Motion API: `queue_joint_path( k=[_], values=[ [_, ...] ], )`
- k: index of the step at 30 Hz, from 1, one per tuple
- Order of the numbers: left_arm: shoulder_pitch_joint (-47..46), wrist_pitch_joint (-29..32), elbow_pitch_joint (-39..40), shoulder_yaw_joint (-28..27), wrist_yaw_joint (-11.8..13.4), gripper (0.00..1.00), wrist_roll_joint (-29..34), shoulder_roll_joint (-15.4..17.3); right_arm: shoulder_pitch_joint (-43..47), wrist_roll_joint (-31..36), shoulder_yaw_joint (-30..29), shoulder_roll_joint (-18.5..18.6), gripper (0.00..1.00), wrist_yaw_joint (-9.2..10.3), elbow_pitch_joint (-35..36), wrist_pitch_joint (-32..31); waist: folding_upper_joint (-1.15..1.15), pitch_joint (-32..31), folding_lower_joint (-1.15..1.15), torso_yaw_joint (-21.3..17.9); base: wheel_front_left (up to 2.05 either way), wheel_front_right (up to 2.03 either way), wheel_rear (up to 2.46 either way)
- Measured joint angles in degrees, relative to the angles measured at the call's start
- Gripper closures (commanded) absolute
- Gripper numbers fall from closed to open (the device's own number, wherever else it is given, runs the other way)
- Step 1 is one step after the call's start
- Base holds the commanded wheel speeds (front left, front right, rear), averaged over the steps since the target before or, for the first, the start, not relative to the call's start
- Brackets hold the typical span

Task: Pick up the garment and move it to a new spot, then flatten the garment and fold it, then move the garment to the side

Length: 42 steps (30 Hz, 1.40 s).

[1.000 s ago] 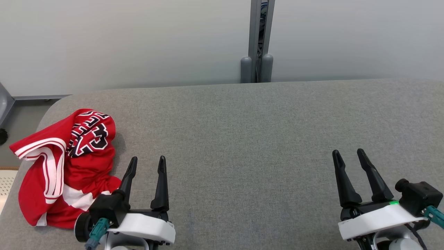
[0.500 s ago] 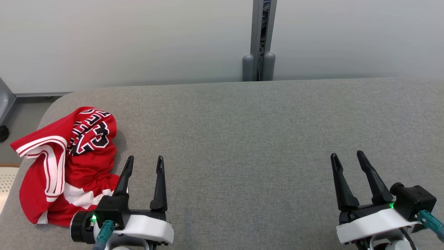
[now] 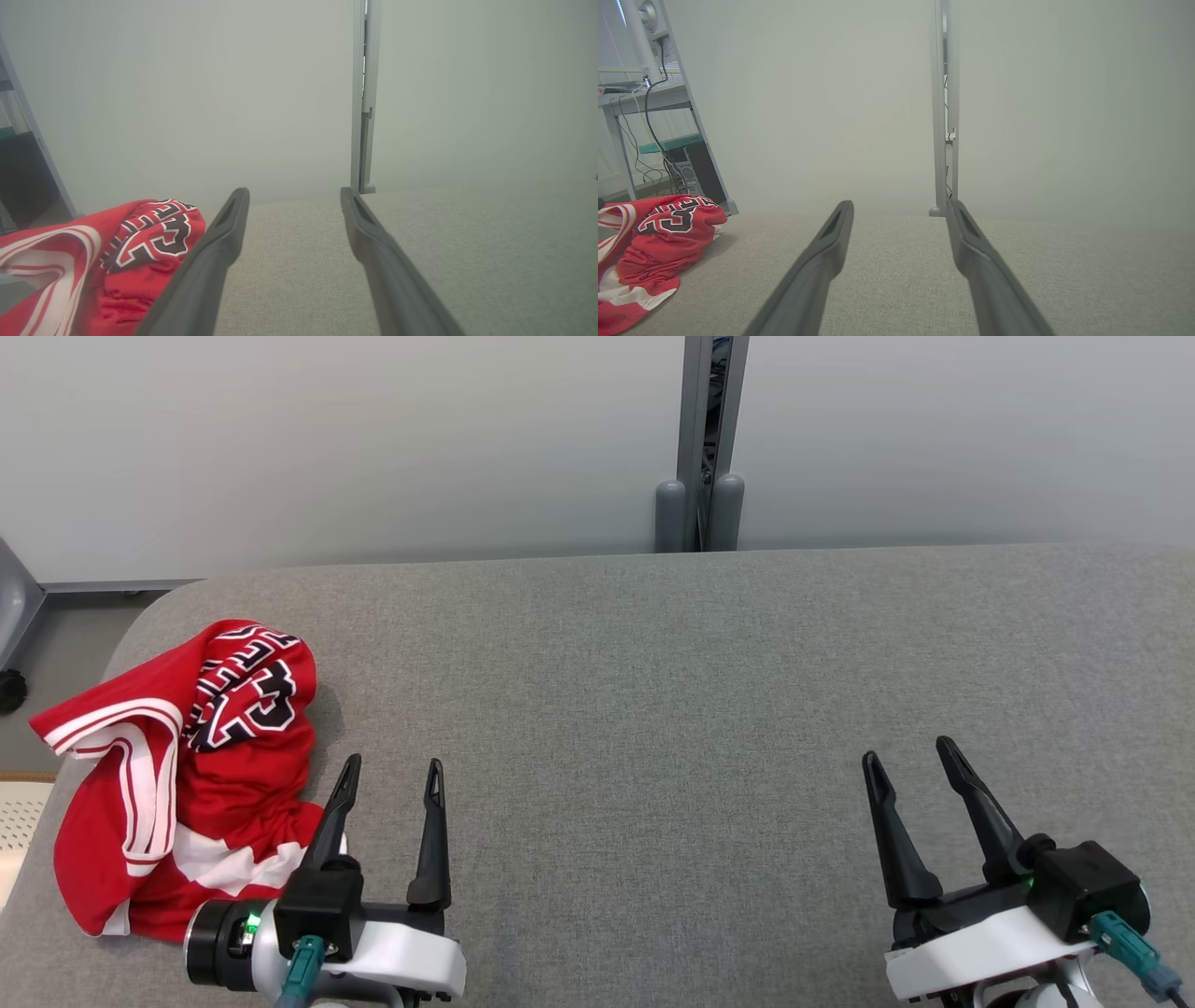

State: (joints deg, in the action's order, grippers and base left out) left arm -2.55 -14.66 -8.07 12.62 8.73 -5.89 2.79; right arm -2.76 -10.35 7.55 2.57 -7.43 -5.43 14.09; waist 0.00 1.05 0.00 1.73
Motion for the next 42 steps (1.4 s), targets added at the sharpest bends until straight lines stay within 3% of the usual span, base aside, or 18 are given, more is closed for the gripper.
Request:
queue_joint_path(
  k=[7,27,42],
  values=[
    [0.82,-0.23,0.10,-0.35,0.18,0.00,2.69,-0.01,-0.16,2.44,0.74,0.03,0.00,0.00,0.20,0.90,0.00,-0.17,0.00,-0.20,0.00,0.00,0.00],
    [0.86,-0.24,-0.67,-0.23,0.16,0.00,2.35,-0.02,-0.14,3.10,1.00,0.05,0.00,0.00,-0.45,0.90,0.00,-0.30,0.00,-0.24,0.00,0.00,0.00],
    [0.69,-0.24,0.33,-0.69,0.90,0.00,0.66,-0.03,0.10,3.04,1.89,0.10,0.00,-0.01,0.20,0.91,0.00,-0.01,0.00,5.95,0.00,0.00,0.00]
  ],
)
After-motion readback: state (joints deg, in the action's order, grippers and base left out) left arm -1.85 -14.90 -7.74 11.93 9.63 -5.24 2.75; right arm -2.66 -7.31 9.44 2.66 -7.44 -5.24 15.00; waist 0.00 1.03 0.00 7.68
